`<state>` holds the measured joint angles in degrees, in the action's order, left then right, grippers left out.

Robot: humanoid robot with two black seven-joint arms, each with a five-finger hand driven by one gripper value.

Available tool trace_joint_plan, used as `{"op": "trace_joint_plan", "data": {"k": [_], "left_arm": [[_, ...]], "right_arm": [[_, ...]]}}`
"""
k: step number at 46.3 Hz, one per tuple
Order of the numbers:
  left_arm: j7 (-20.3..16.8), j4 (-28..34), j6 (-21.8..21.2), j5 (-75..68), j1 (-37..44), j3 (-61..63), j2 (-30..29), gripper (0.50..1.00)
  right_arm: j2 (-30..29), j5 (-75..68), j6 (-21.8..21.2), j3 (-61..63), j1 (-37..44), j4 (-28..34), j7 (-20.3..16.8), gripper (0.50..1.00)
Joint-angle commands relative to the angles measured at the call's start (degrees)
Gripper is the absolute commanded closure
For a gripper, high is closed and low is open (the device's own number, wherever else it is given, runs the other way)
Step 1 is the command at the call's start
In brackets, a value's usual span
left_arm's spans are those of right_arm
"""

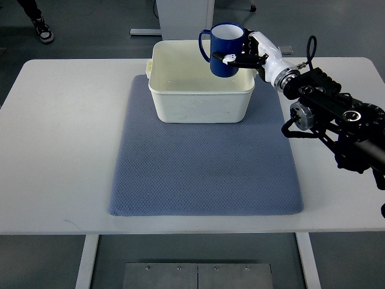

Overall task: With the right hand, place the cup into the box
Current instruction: 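Lower the held mug into the cream box with the right hand, then open the right hand fingers to release the mug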

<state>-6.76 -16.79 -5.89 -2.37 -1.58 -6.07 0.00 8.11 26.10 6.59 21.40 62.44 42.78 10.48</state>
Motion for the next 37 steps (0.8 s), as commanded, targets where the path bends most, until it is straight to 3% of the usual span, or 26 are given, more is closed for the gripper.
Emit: {"op": "trace_joint_plan", "data": {"k": [1,21,22,26,28,34,37], "left_arm": [[0.0,0.0,0.0,0.0,0.0,0.0,0.0,0.5],[0.0,0.0,0.0,0.0,0.0,0.0,0.0,0.5],[0.0,0.0,0.0,0.0,0.0,0.0,0.0,0.5],[0.0,0.0,0.0,0.0,0.0,0.0,0.0,0.5],[0.0,0.0,0.0,0.0,0.0,0.0,0.0,0.5],[0.0,0.0,0.0,0.0,0.0,0.0,0.0,0.5],[0.0,0.0,0.0,0.0,0.0,0.0,0.0,0.5]], "right_arm": [[-0.5,0.0,0.0,-0.6,-0.4,-0.3,0.0,1.0],[-1.9,-0.3,0.1,-0.2,-1.3,-1.0,1.0,1.0],[-1.9,-0.3,0.1,-0.2,-1.3,-0.9,1.0,0.976],[-1.9,-0.4,0.1,-0.1,-1.2,-0.8,1.1,0.758],[-1.9,-0.4,0.1,0.0,-1.2,-0.7,1.1,0.674],[-2.0,-0.4,0.1,0.0,-1.1,-0.4,1.1,0.557],[-2.3,-0.5,0.1,0.0,-0.9,-0.2,1.1,0.525]]}}
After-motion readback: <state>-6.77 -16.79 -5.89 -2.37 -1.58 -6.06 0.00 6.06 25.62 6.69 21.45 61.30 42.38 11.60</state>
